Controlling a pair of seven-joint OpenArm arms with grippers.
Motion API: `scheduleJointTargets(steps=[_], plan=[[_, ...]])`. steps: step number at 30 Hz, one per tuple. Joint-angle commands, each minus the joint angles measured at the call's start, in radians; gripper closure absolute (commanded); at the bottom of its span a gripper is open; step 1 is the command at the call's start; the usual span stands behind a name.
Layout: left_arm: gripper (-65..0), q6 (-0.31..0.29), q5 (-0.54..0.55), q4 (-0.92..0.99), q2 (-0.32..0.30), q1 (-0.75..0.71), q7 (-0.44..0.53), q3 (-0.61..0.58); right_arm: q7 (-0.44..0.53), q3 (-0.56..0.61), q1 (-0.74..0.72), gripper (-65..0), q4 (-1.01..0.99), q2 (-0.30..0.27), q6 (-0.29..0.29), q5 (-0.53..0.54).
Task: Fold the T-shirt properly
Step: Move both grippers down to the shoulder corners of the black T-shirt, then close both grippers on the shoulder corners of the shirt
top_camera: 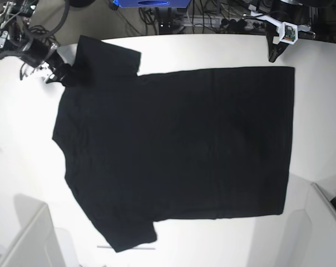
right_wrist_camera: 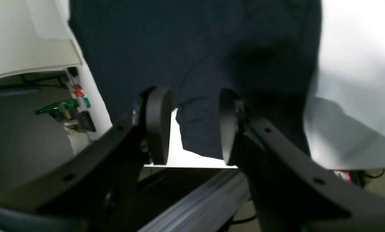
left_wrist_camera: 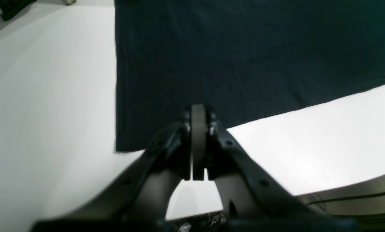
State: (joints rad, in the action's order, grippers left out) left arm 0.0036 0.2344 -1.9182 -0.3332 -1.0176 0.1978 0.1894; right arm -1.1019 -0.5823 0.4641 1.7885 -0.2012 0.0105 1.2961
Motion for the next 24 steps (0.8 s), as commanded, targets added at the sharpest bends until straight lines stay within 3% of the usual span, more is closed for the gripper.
scheduleJointTargets(steps=[1, 5, 9, 10, 13, 16, 24], plan=[[0.0, 0.006, 0.003, -0.013, -0.005, -0.014, 0.025, 0.008, 0.003, -0.006, 0.003, -23.7, 0.012, -0.033, -0.007, 0.02], [0.0, 0.006, 0.021, -0.011, -0.004, -0.013, 0.025, 0.009, 0.01, -0.015, 0.002, -24.0, -0.037, -0.054, -0.007, 0.02], [0.0, 0.002, 0.191, -0.01, -0.007, -0.008, 0.025, 0.011, 0.006, -0.046, -0.017, -24.5, -0.106, -0.065, -0.007, -0.057], [-1.3, 0.002, 0.239, -0.008, -0.01, 0.0, 0.024, 0.011, 0.009, -0.046, -0.017, -24.6, -0.115, -0.065, -0.007, -0.08], [-15.0, 0.002, 0.322, 0.001, -0.025, 0.006, 0.024, 0.011, 0.009, -0.044, -0.017, -30.0, -0.118, -0.062, -0.016, -0.134], [-23.2, 0.002, 0.328, 0.004, -0.03, 0.007, 0.024, 0.011, 0.009, -0.046, -0.028, -33.5, -0.131, -0.062, -0.111, -0.178], [-24.4, 0.0, 0.336, 0.039, -0.03, 0.021, 0.024, 0.009, 0.019, -0.046, -0.063, -33.5, -0.223, -0.027, -0.26, -0.333]])
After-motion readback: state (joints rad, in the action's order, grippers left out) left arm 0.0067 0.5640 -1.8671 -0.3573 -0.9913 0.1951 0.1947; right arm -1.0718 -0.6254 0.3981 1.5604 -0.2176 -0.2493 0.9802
